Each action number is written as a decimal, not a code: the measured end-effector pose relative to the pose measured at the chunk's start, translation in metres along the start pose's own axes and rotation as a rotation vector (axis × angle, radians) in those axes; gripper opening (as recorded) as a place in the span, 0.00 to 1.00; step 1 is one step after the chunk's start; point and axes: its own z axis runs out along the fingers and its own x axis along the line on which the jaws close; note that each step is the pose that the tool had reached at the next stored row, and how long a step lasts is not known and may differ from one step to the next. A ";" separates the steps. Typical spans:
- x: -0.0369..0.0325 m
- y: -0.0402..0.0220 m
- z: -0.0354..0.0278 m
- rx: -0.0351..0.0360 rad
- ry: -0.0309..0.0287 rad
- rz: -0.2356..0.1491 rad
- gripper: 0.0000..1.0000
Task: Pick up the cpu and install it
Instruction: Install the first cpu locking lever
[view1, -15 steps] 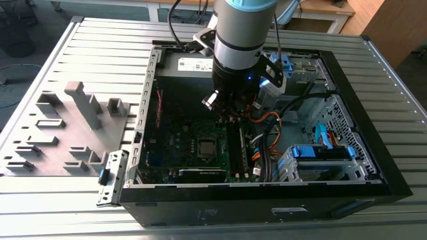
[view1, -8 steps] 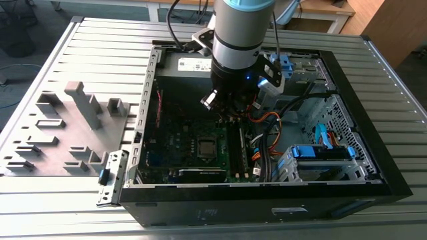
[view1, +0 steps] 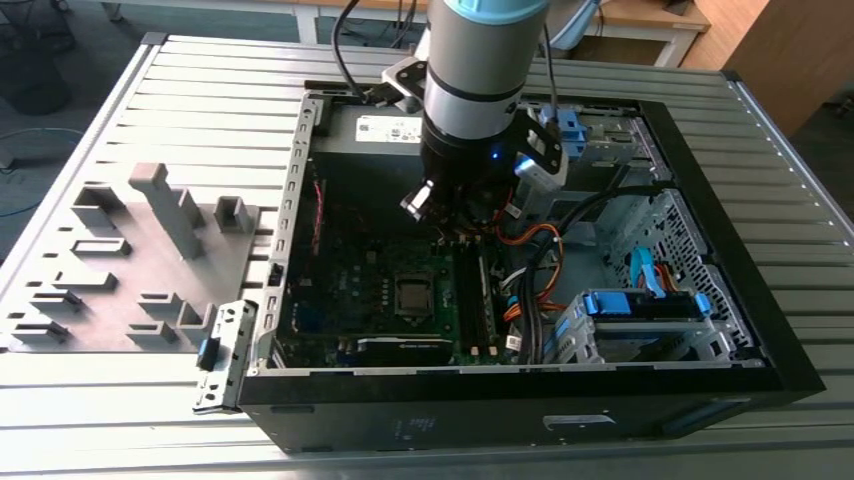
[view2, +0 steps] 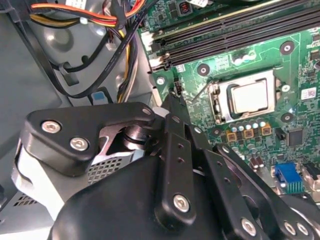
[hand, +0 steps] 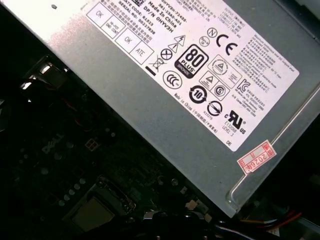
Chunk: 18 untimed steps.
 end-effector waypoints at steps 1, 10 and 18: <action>0.0000 0.0000 0.0001 0.0003 0.0004 -0.001 0.11; 0.0003 0.0003 0.0005 0.0054 0.0056 -0.006 0.11; 0.0004 0.0004 0.0004 0.0054 0.0056 -0.006 0.11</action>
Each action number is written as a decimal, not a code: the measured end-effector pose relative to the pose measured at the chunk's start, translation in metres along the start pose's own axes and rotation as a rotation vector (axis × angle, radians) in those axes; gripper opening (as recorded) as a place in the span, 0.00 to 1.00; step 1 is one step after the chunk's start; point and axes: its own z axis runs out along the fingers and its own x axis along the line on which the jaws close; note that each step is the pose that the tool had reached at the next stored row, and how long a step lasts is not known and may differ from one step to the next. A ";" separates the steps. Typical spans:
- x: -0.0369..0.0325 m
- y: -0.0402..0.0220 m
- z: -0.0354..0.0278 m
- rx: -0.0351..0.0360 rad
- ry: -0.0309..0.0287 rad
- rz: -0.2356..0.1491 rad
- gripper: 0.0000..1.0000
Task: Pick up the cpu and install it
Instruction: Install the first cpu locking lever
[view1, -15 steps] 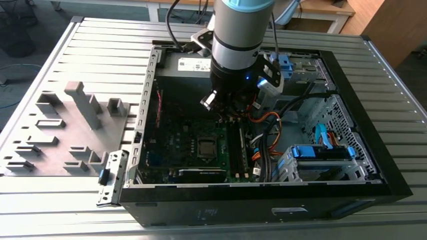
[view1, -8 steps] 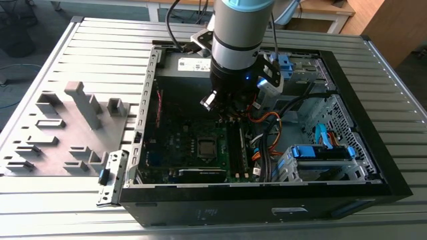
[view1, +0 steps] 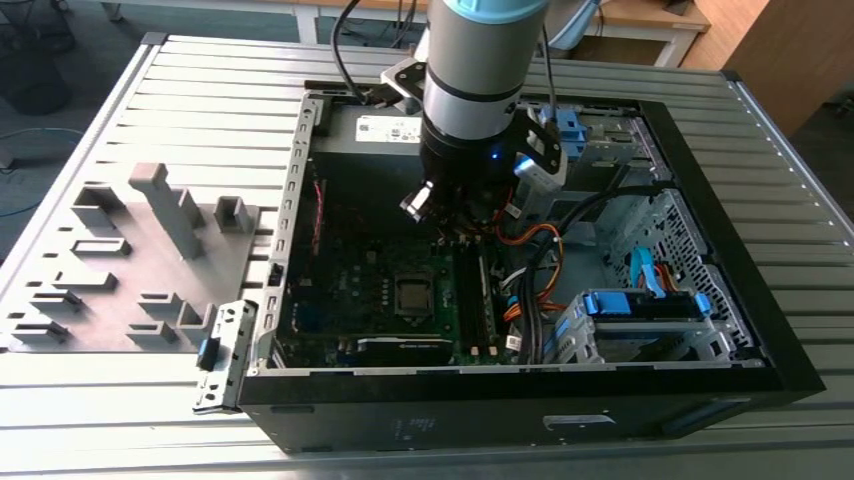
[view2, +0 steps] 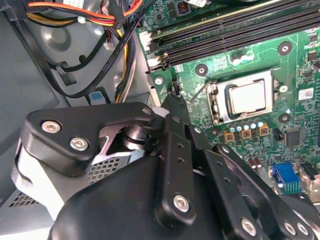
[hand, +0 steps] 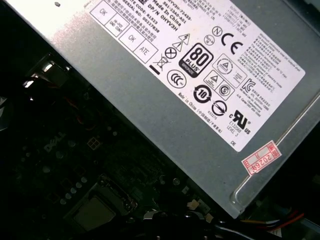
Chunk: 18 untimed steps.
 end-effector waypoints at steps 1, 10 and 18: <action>0.0000 0.0000 0.0000 0.0000 0.0000 0.000 0.11; 0.0003 -0.0002 -0.0001 0.0026 0.0083 -0.035 0.11; 0.0011 -0.0013 -0.0001 0.0136 0.0204 -0.050 0.11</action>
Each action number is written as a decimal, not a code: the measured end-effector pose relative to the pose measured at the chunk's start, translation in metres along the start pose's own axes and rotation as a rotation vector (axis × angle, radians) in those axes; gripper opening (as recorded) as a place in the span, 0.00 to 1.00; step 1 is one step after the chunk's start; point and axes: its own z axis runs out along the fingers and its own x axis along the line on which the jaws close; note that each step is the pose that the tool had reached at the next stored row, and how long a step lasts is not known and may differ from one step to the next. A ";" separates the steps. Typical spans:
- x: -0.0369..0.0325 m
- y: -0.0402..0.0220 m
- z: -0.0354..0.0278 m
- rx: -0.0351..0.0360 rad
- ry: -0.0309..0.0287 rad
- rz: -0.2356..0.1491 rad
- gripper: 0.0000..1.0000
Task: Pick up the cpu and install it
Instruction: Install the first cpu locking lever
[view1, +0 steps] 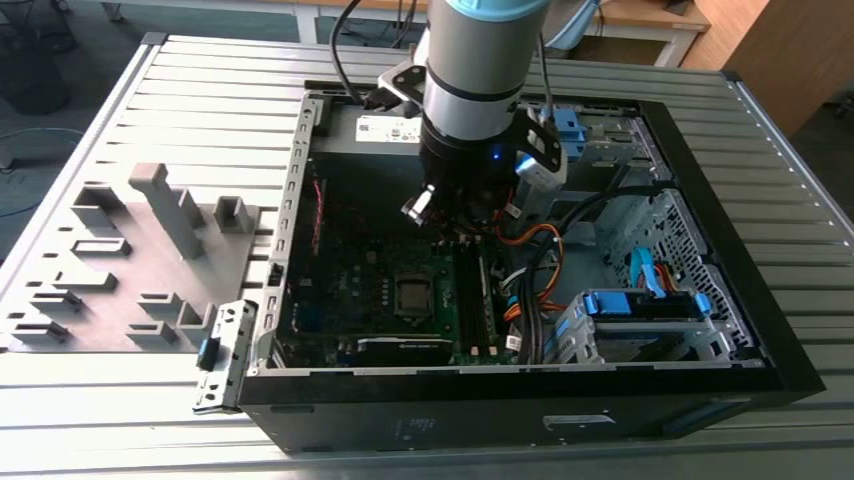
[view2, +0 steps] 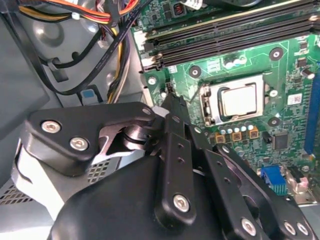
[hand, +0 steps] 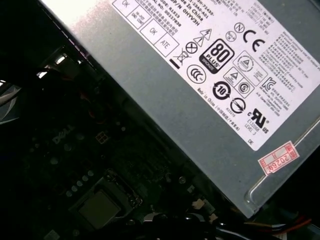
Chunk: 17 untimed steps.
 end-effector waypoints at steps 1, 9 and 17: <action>0.0001 -0.0001 0.0000 0.0017 0.0021 -0.003 0.11; 0.0007 -0.0006 0.0000 0.0139 0.0173 -0.032 0.11; 0.0007 -0.0006 0.0000 0.0112 0.0175 -0.033 0.11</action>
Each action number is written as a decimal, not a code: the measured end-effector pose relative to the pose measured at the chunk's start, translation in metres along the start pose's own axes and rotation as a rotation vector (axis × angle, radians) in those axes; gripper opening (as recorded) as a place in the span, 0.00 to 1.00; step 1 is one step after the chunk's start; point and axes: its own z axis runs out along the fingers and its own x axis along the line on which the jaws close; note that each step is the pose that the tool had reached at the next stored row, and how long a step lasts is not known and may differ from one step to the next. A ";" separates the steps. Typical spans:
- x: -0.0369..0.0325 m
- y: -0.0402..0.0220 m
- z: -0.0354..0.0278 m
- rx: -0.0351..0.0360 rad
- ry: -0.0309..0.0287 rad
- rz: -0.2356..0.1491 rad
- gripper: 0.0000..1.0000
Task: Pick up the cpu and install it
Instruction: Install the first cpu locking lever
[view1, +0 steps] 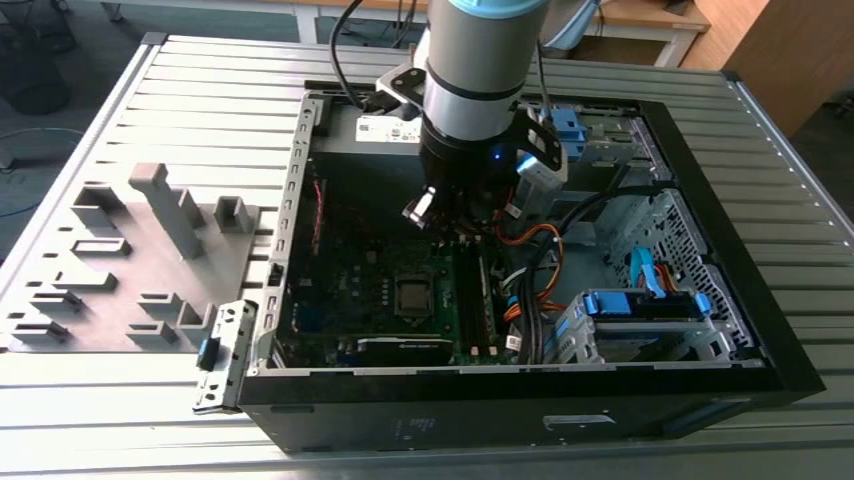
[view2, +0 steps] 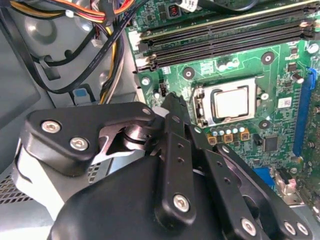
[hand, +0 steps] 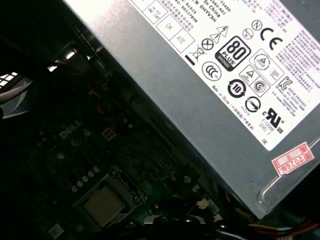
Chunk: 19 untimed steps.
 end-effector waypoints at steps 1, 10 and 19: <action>0.0000 0.0000 0.0001 -0.0059 0.0002 0.000 0.11; -0.0006 -0.0008 0.0012 -0.0848 0.0210 0.003 0.11; -0.0003 -0.0013 0.0014 -0.0958 0.0311 0.004 0.11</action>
